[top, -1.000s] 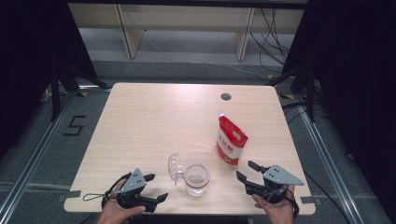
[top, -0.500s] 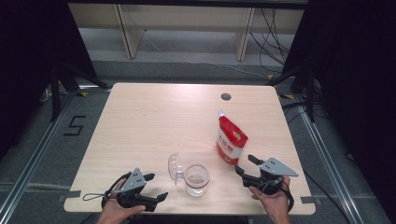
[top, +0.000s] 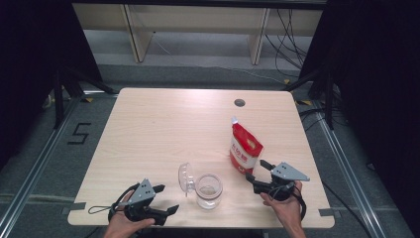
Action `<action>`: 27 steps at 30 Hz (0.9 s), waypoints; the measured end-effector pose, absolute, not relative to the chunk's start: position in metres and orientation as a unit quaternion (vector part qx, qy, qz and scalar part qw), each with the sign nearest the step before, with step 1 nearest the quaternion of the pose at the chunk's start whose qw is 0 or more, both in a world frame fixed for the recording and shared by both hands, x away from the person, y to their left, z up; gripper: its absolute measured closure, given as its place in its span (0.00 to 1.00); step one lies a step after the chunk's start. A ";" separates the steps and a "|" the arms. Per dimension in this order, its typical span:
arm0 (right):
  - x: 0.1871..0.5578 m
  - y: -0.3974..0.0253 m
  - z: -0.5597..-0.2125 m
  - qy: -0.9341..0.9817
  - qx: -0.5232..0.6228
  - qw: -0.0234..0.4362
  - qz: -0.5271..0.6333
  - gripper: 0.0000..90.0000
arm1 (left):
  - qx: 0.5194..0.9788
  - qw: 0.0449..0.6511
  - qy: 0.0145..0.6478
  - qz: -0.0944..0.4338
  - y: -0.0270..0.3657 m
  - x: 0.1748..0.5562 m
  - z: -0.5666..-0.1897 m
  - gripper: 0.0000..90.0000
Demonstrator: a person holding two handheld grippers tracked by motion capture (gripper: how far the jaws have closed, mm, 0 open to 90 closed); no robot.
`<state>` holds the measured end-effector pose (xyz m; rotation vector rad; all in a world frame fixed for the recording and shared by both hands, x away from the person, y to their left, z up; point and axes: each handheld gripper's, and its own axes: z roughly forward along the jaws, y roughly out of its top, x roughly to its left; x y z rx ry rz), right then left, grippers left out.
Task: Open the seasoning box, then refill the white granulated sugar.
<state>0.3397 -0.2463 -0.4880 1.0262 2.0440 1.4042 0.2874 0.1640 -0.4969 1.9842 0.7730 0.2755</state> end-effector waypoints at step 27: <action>0.353 -0.244 -0.494 0.746 0.378 0.245 0.491 0.27 | 0.801 0.488 0.328 0.110 0.166 0.288 -0.492 0.19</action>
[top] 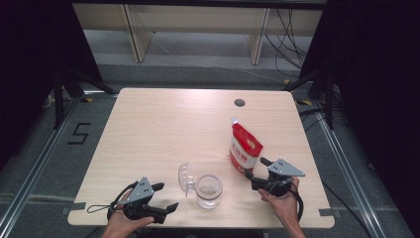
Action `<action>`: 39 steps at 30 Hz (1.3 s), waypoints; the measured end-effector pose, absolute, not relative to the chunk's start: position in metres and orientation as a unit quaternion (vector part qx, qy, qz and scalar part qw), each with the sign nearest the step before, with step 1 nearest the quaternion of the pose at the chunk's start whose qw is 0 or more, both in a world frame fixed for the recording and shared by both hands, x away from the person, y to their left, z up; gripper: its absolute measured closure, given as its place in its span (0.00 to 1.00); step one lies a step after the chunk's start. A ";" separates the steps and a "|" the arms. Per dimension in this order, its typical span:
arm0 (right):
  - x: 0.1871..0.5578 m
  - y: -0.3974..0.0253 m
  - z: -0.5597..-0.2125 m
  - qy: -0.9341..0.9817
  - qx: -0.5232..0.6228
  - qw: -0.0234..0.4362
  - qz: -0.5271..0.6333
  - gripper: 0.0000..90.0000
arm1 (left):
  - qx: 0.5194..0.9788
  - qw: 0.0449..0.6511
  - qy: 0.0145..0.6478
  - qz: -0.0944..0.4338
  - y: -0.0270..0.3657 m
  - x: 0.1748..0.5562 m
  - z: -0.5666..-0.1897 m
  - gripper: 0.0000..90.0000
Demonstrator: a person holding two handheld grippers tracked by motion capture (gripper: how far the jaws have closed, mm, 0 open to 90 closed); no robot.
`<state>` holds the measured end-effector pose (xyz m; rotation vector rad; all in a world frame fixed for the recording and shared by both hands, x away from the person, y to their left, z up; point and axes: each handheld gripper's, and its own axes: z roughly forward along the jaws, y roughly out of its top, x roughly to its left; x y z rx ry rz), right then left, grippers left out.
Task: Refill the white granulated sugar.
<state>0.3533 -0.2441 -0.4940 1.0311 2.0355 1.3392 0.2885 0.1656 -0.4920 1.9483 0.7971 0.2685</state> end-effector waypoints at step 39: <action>0.383 -0.217 -0.509 0.734 0.369 0.251 0.512 0.29 | 0.808 0.479 0.326 0.106 0.163 0.285 -0.497 0.19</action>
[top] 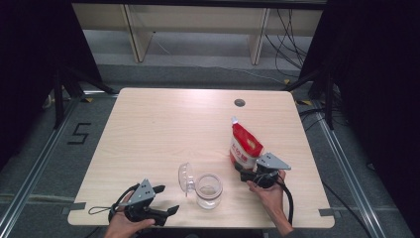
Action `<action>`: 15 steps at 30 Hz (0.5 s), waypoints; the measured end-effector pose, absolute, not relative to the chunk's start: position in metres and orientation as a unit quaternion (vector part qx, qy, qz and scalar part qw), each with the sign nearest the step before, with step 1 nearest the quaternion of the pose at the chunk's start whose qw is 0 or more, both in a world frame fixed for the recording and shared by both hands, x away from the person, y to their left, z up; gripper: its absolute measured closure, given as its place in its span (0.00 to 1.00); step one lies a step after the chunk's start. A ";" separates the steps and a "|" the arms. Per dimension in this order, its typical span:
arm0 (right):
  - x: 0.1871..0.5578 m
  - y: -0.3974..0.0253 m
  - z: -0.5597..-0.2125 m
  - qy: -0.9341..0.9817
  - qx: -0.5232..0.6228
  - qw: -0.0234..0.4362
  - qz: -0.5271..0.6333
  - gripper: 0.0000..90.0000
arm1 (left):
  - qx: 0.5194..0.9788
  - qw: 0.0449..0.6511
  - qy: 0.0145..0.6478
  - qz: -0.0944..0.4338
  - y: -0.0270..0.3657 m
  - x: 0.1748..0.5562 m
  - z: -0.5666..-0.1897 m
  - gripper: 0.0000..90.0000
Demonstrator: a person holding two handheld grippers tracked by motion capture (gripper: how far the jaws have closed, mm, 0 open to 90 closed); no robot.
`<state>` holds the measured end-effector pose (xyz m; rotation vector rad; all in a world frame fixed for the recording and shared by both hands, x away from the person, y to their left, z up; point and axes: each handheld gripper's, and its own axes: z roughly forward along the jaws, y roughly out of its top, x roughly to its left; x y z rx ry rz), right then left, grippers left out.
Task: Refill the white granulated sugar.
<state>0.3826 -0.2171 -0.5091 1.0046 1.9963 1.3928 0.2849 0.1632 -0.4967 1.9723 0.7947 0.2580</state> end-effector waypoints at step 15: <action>0.388 -0.218 -0.513 0.721 0.375 0.258 0.523 0.31 | 0.809 0.480 0.323 0.105 0.162 0.284 -0.497 0.19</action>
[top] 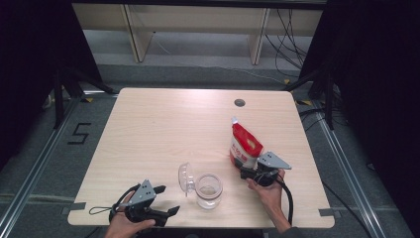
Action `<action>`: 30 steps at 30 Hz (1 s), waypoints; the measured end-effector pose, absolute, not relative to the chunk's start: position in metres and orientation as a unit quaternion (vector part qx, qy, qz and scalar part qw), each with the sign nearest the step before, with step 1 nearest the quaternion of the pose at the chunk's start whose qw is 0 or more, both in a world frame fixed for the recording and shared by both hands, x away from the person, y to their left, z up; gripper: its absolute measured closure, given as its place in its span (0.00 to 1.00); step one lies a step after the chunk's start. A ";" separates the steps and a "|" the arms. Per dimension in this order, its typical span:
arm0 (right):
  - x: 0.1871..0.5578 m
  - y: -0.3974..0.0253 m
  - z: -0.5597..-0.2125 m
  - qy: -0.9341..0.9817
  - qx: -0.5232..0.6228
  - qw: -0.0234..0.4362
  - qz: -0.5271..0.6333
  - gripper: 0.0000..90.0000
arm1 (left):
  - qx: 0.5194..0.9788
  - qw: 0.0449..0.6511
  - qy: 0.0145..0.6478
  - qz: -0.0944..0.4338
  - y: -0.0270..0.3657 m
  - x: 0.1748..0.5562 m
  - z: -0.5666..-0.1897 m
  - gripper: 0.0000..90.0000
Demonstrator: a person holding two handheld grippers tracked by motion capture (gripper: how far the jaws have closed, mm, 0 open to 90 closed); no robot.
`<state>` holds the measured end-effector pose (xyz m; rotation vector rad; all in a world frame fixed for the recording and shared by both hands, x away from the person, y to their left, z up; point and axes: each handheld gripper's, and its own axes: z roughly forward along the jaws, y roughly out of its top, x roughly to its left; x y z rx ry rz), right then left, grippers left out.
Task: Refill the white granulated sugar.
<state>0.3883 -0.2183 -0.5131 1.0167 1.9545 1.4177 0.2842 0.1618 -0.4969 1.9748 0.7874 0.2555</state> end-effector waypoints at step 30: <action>0.397 -0.214 -0.518 0.682 0.364 0.287 0.565 0.33 | 0.809 0.483 0.318 0.103 0.161 0.284 -0.497 0.19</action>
